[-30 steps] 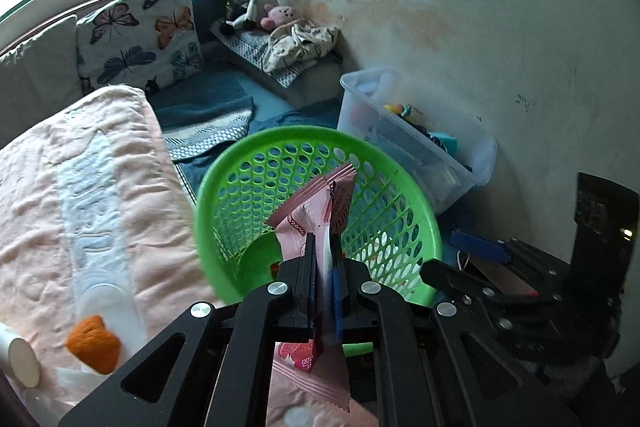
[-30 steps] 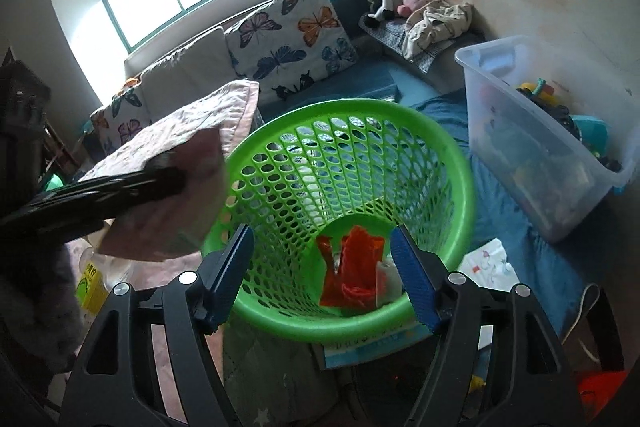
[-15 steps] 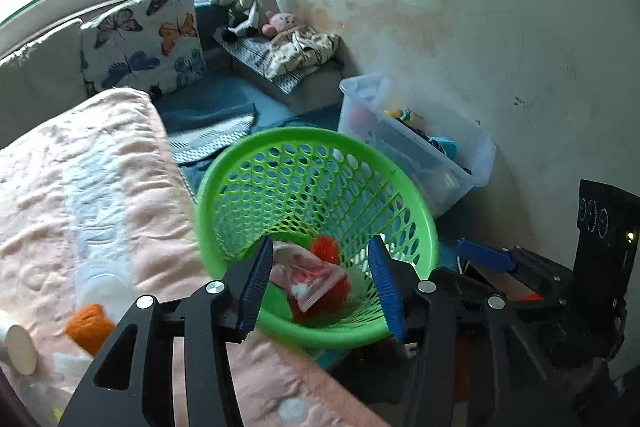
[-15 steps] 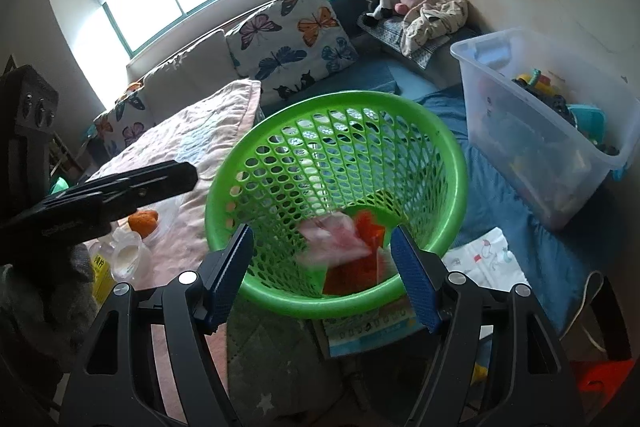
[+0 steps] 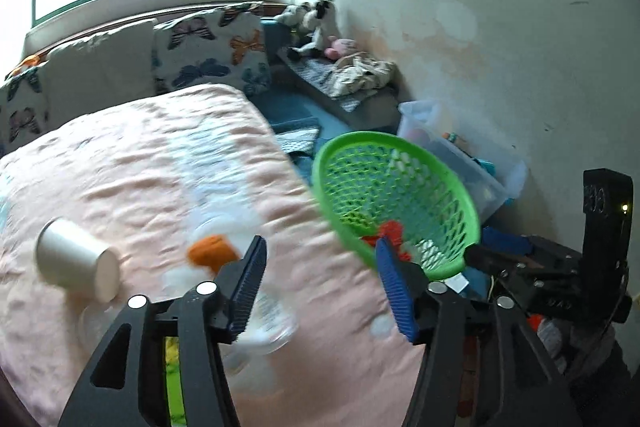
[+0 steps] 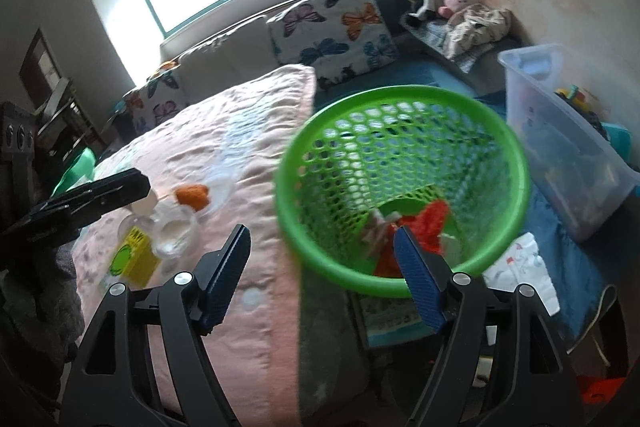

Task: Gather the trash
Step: 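Grasp the yellow-green juice bottle with the left tool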

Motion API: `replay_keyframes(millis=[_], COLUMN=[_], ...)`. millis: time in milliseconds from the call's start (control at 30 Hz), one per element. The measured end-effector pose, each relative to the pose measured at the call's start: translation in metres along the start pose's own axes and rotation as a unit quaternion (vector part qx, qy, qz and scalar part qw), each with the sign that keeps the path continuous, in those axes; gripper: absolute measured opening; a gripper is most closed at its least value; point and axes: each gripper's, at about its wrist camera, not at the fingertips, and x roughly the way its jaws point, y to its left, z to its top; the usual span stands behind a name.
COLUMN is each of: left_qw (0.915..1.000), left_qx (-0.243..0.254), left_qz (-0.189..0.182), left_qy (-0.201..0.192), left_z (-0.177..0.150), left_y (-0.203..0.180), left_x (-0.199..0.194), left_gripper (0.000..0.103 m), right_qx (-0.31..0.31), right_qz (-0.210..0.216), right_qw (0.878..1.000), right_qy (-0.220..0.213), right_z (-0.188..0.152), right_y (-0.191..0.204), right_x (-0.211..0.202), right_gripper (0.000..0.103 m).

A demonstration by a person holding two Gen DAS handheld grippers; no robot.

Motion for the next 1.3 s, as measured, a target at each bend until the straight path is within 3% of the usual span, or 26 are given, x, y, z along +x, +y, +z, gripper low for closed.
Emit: replay_keyframes(millis=[100,167,300,400,633,833,1033,1100,1300], left_qw=[0.9996,0.9991,0.9977,0.9960,0.9940,0.9922,0.9915,0.9913,0.9926], left_qx=[-0.004,-0.009,-0.021,-0.026,-0.026,-0.021,-0.020,-0.021,-0.031], left_qz=[0.027,0.041,0.063,0.080,0.088,0.093,0.089,0.087,0.079], left_qy=[-0.002,0.000,0.015,0.031,0.059,0.080,0.093,0.097,0.087], left_z=[-0.013,-0.021,-0.039,-0.052,-0.067,-0.068,-0.066,-0.065,-0.066], left_y=[0.019,0.029,0.052,0.065,0.078,0.082,0.082,0.083,0.085], left_x=[-0.010,-0.015,-0.015,-0.012,0.002,0.016,0.029,0.032,0.030], left_gripper=[0.058,0.065,0.066,0.071,0.071,0.063,0.062,0.057,0.053], right_qx=[-0.012,-0.018,-0.028,-0.035,-0.047,-0.059,-0.064,-0.068,-0.081], right_qz=[0.009,0.014,0.023,0.027,0.034,0.039,0.043,0.045,0.052], right_qw=[1.000,1.000,0.999,0.999,0.998,0.997,0.996,0.995,0.994], right_qy=[0.005,0.007,0.012,0.015,0.028,0.038,0.048,0.050,0.058], right_z=[0.001,0.001,0.001,0.000,-0.003,-0.006,-0.008,-0.007,-0.008], right_y=[0.013,0.020,0.033,0.039,0.053,0.063,0.071,0.073,0.084], right_x=[0.005,0.007,0.012,0.015,0.027,0.034,0.042,0.044,0.052], right_gripper=[0.077,0.077,0.077,0.077,0.077,0.077,0.077,0.077,0.077])
